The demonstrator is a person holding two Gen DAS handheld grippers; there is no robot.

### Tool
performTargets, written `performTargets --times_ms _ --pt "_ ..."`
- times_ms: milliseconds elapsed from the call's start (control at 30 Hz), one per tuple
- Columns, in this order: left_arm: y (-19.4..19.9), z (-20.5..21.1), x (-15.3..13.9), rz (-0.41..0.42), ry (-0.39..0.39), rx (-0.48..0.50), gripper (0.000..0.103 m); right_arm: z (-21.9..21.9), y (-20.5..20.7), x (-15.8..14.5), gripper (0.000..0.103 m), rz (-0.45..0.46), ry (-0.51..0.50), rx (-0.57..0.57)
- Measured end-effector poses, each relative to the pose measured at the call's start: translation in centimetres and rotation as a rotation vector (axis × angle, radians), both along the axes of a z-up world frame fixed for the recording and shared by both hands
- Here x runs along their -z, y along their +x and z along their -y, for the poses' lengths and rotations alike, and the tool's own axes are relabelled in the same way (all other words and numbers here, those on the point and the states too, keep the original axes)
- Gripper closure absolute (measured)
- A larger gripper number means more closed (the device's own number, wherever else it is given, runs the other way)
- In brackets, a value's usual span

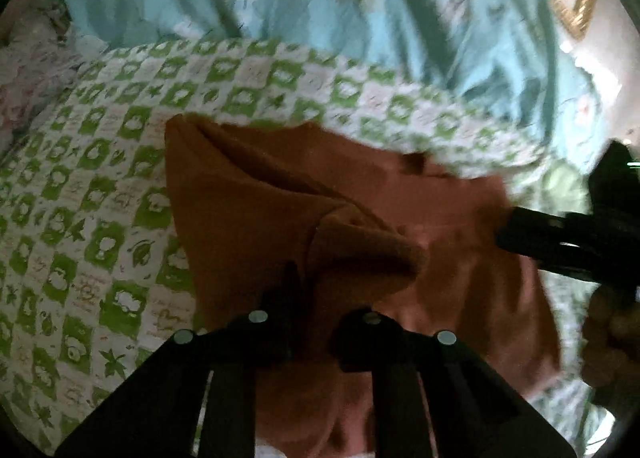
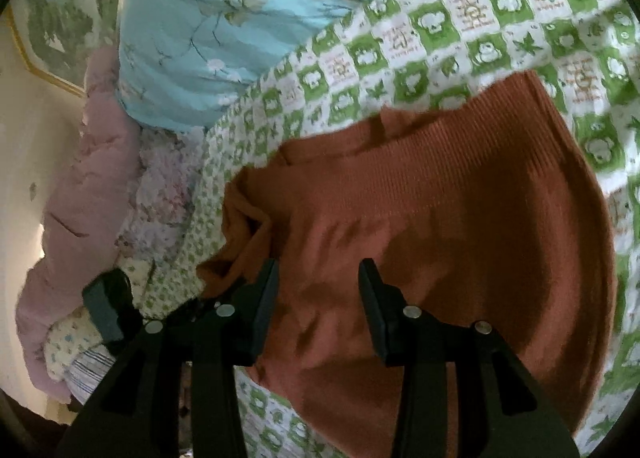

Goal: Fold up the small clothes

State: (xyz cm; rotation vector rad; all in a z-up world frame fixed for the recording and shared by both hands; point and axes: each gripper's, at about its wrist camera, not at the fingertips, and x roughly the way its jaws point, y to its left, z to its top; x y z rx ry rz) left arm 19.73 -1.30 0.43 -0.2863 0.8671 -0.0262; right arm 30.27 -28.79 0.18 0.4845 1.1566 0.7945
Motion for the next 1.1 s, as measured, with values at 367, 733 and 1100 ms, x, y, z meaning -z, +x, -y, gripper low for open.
performTargets --times_ms 367,733,1100 --pt "-3.7 8.0 -1.3 0.040 -0.077 0.304 0.092 -0.3 1.5 1.1 0.032 -0.124 0.107 -0.042" --pt "-3.9 9.2 0.3 -0.007 -0.028 0.332 0.092 -5.1 3.6 5.3 0.030 -0.210 0.055 -0.103" --pt "-3.0 16.0 -2.5 0.057 -0.069 0.554 0.086 1.9 2.5 -3.0 0.089 0.116 -0.029 -0.073"
